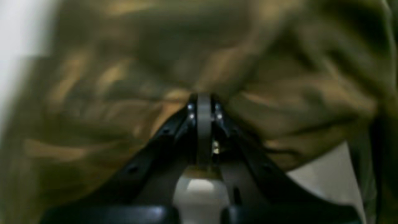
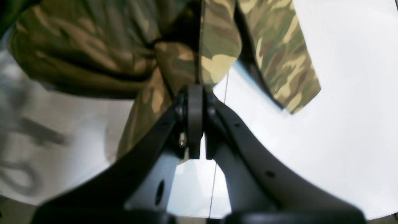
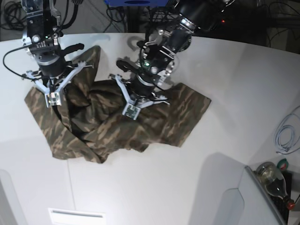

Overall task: Layout the t-shirt on the table in an organized manner, then fold the t-shirt properly
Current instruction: 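Grasp the shirt with both grippers and lift it, spreading apart, then regrasp shirt edges with both grippers and drag them apart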

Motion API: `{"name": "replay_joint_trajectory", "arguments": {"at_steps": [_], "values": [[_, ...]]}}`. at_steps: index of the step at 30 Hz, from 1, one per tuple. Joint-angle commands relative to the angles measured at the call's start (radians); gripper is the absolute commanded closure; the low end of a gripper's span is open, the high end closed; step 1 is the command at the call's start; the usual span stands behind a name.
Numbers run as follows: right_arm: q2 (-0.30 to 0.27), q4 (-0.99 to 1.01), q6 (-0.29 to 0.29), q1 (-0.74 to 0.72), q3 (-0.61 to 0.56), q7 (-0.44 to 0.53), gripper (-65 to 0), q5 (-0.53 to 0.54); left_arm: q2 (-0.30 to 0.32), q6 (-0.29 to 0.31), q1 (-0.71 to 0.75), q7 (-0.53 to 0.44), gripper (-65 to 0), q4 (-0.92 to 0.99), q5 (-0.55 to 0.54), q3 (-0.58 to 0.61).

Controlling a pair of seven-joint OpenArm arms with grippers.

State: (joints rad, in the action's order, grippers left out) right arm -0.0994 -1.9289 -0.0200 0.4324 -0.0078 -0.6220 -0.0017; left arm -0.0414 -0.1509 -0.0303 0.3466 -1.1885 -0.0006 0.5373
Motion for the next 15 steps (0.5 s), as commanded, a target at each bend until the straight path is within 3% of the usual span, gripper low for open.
{"name": "replay_joint_trajectory", "arguments": {"at_steps": [1,5,9,15], "values": [[-0.010,-0.017,0.005,0.001,0.006,0.020,-0.2,-0.004,-0.010,-0.029,-0.053,-0.056,0.0,0.060,0.009,-0.019],[-0.027,-0.017,-0.001,0.033,0.067,0.020,-0.2,-0.004,-0.012,-0.029,-0.124,-0.179,0.0,0.278,0.011,-0.147],[-0.030,-0.019,-0.004,0.061,0.121,0.023,-0.2,-0.004,0.054,-0.029,-0.165,-0.202,0.0,0.325,0.012,-0.242],[-0.039,-0.011,-0.001,0.070,-0.016,0.021,-0.2,-0.002,0.093,-0.029,-0.247,-0.199,0.0,0.324,0.011,-0.259]]}}
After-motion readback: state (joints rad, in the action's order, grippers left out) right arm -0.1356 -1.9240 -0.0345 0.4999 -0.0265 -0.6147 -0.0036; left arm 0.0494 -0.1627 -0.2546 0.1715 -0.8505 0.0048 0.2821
